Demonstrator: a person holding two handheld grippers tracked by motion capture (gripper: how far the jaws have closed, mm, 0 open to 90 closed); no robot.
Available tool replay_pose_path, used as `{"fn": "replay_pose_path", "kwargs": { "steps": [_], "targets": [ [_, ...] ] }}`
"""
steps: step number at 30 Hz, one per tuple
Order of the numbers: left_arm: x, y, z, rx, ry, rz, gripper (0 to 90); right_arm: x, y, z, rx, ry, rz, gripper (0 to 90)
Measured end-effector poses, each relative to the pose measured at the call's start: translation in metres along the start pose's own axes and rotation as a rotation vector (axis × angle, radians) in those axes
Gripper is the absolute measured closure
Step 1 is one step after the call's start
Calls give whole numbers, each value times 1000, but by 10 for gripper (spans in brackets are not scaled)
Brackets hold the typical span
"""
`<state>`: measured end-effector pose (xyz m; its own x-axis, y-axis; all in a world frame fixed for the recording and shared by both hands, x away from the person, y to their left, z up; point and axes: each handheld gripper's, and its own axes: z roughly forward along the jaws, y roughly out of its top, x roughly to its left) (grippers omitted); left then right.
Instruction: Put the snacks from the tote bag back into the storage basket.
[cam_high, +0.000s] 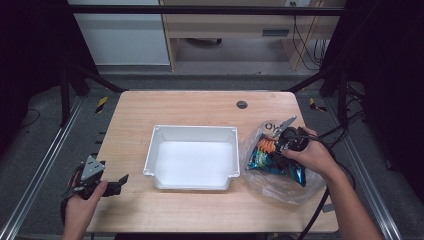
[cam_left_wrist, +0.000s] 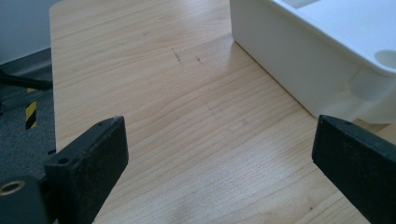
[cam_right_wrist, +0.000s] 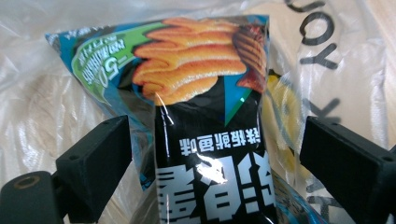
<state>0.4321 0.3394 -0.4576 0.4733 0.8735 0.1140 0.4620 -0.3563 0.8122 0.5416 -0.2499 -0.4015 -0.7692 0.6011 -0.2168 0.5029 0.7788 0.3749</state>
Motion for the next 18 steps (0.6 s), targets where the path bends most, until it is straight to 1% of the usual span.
{"fn": "replay_pose_path", "kwargs": {
  "steps": [6,12,13,15,17,18],
  "targets": [
    [1,0,0,6,1,3,33,-2,-3,10,17,9,11,96],
    [-2,0,1,5,-1,8,33,-3,-5,17,30,17,3,96],
    [-2,0,1,6,-1,9,33,-4,-6,19,35,19,12,95],
    [-2,0,1,6,-1,10,33,-4,-7,20,40,23,5,96],
    [-1,0,1,7,-1,7,33,-4,-8,23,45,26,12,96],
    [-1,0,1,8,-2,9,33,-5,-8,24,53,28,0,96]
  ]
}}
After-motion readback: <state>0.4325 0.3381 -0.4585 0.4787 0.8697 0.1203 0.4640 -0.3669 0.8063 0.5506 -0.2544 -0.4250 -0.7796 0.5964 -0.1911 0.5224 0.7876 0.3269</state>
